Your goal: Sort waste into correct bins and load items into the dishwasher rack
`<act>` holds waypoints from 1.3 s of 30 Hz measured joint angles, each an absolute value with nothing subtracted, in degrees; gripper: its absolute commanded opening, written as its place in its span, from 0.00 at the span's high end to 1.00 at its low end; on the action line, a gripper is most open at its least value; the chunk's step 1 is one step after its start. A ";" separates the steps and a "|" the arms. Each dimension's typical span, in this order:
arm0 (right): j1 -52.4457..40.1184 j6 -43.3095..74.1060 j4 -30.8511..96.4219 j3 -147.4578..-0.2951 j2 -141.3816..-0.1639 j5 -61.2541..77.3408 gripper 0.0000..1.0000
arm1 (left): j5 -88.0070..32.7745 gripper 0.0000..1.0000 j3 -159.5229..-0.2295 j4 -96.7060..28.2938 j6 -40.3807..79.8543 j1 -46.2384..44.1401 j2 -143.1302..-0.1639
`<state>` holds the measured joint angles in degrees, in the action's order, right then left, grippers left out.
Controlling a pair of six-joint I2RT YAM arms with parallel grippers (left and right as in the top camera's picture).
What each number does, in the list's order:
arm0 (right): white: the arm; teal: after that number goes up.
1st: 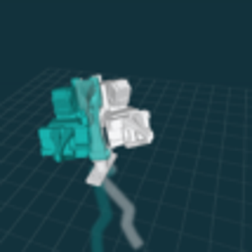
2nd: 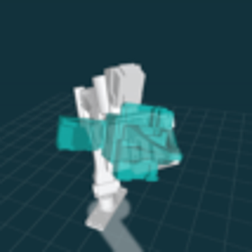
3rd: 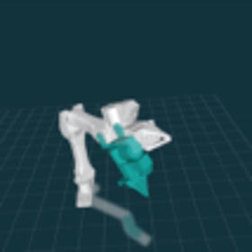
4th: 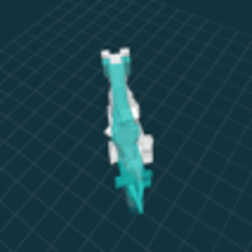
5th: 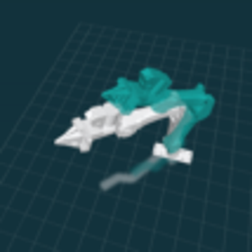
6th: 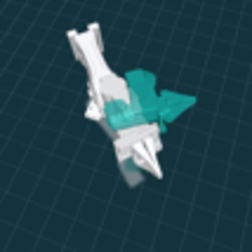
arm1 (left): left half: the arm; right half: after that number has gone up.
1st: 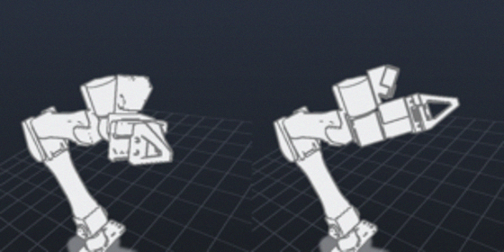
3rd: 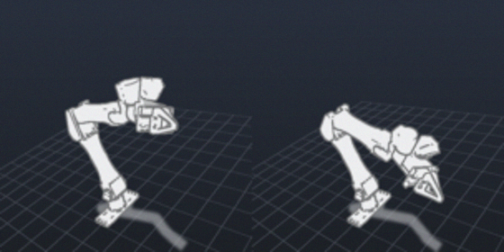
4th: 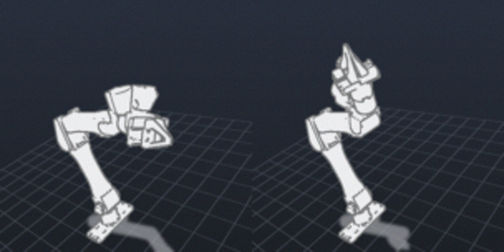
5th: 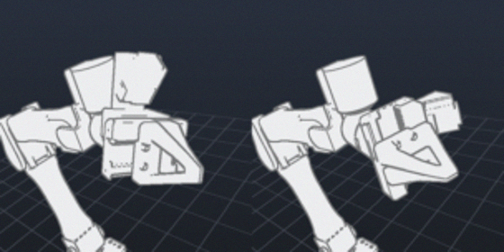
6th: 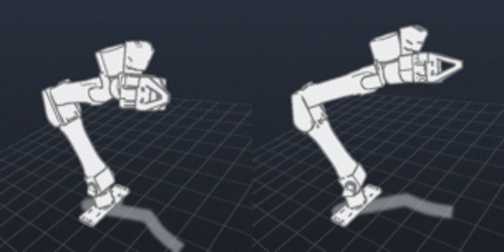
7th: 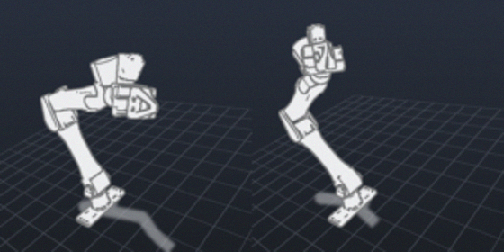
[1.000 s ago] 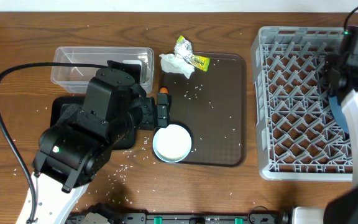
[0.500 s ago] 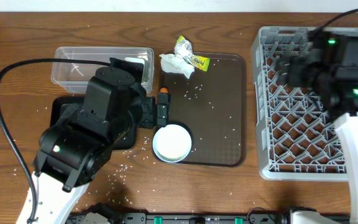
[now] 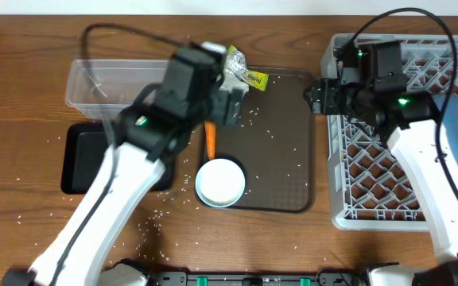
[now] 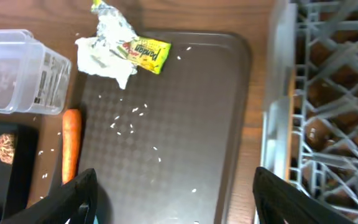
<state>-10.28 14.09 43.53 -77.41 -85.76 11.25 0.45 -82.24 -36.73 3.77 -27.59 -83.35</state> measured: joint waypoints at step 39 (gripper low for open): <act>-6.74 15.03 60.82 -77.62 -68.86 8.05 0.16 | -1.41 0.81 -83.35 -8.73 -2.39 -27.05 -125.43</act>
